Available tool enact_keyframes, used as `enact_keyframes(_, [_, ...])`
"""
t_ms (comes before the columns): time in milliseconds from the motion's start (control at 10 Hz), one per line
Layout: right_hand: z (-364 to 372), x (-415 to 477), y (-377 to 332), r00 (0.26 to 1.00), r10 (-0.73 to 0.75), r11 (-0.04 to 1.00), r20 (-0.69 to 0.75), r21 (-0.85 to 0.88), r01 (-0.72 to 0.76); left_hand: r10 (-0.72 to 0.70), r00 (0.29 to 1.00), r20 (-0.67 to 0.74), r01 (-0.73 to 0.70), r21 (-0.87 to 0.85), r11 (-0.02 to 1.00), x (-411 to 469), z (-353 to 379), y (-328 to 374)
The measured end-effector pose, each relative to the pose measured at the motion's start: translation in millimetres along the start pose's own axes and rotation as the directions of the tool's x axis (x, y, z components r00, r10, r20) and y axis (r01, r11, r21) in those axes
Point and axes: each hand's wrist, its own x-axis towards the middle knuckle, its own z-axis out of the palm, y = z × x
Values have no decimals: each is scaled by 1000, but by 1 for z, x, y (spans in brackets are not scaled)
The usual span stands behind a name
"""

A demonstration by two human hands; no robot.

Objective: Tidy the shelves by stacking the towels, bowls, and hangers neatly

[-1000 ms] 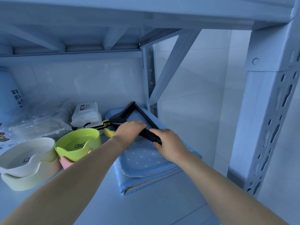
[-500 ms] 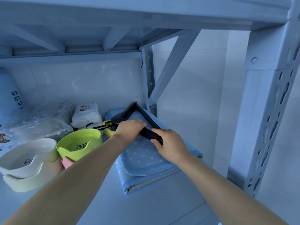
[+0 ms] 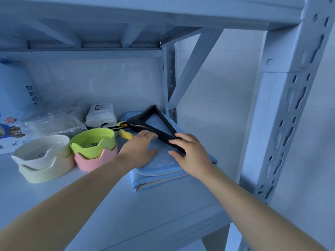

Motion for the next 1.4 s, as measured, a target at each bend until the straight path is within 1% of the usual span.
enact_keyframes(100, [-8,-16,-2,997,-77,997,2,-31,77,-1,1000,7,2,-23,1000,-25,0,12])
enact_keyframes(200, [-10,-31,-3,985,-91,995,143,-37,97,7,990,142,-10,23,1000,-47,6,20])
enact_keyframes(300, [-14,-37,1,942,-110,991,316,-37,128,3,979,202,-9,29,1000,-62,7,23])
enact_keyframes(400, [-19,-37,3,921,-129,989,368,-23,148,-32,975,218,12,92,996,-68,6,28])
enact_keyframes(500, [-20,-39,1,916,-139,990,376,18,143,-60,976,210,30,143,989,-74,7,34])
enact_keyframes(600, [-19,-41,0,912,-151,988,382,26,153,-87,976,201,61,133,989,-78,6,37])
enact_keyframes(700, [-20,-40,2,914,-152,988,376,49,144,-101,969,223,69,148,987,-76,4,38])
enact_keyframes(800, [-17,-36,3,913,-158,987,377,41,154,-99,967,234,61,167,984,-71,5,35])
enact_keyframes(1100, [-11,-34,4,923,-152,988,353,48,145,-114,965,234,80,151,985,-67,4,30])
enact_keyframes(1200, [-17,-36,1,936,-152,988,318,57,141,-149,970,191,115,177,977,-71,2,36])
enact_keyframes(1300, [-27,-47,-6,951,-152,986,269,110,127,-139,987,79,119,219,969,-90,-1,48])
enact_keyframes(1400, [-38,-54,-10,964,-118,989,237,118,92,-112,994,-21,113,240,964,-111,-5,56])
